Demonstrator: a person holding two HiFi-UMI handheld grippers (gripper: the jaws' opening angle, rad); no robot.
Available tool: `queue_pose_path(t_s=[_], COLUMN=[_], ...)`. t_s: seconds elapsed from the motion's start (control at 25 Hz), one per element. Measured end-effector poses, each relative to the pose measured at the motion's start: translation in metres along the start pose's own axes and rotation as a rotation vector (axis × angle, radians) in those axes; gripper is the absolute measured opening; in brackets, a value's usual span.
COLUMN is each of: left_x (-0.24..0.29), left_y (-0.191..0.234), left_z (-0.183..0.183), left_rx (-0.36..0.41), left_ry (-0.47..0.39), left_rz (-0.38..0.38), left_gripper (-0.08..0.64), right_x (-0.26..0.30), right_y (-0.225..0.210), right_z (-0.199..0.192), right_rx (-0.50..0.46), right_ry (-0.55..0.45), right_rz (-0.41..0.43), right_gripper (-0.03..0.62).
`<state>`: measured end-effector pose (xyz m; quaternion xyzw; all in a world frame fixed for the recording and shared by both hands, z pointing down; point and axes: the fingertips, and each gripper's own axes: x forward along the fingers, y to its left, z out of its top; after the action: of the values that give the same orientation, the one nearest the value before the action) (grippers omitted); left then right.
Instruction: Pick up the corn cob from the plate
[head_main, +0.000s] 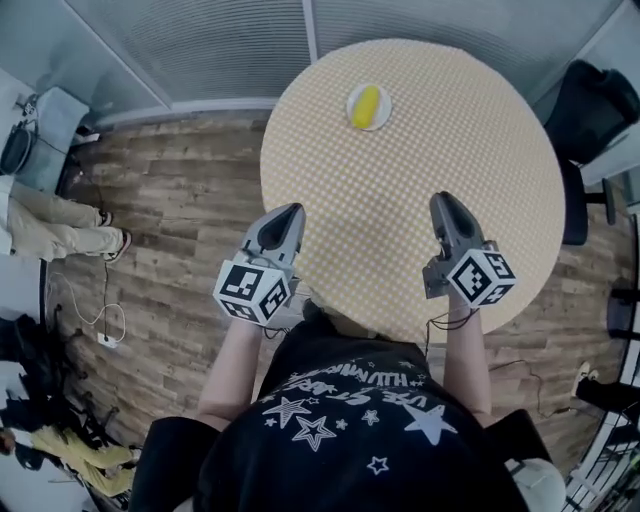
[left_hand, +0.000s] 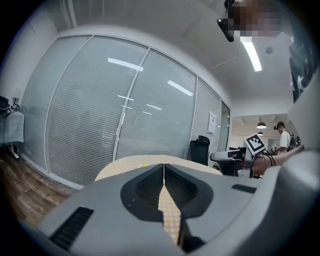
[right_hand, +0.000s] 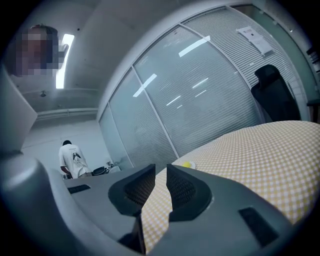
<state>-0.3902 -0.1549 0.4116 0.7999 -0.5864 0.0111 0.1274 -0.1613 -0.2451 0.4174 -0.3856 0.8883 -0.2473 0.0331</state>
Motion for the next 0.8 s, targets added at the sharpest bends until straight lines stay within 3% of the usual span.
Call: queue_pose_path(t_s=[0.4,0.8], left_x=[0.019,0.047], left_y=[0.022,-0.005], left_z=[-0.004,0.004], left_rx=[-0.011,0.008], left_ry=[0.053,0.056], left_rz=[-0.123,-0.079], left_gripper=[0.012,0.012], right_x=[-0.013,-0.008], right_y=[0.012,-0.018], right_z=[-0.019,-0.01], right_rx=[0.045,0.079], right_ry=[-0.013,0.007], right_rz=[-0.146,-0.088], right_gripper=[0.075,0.075])
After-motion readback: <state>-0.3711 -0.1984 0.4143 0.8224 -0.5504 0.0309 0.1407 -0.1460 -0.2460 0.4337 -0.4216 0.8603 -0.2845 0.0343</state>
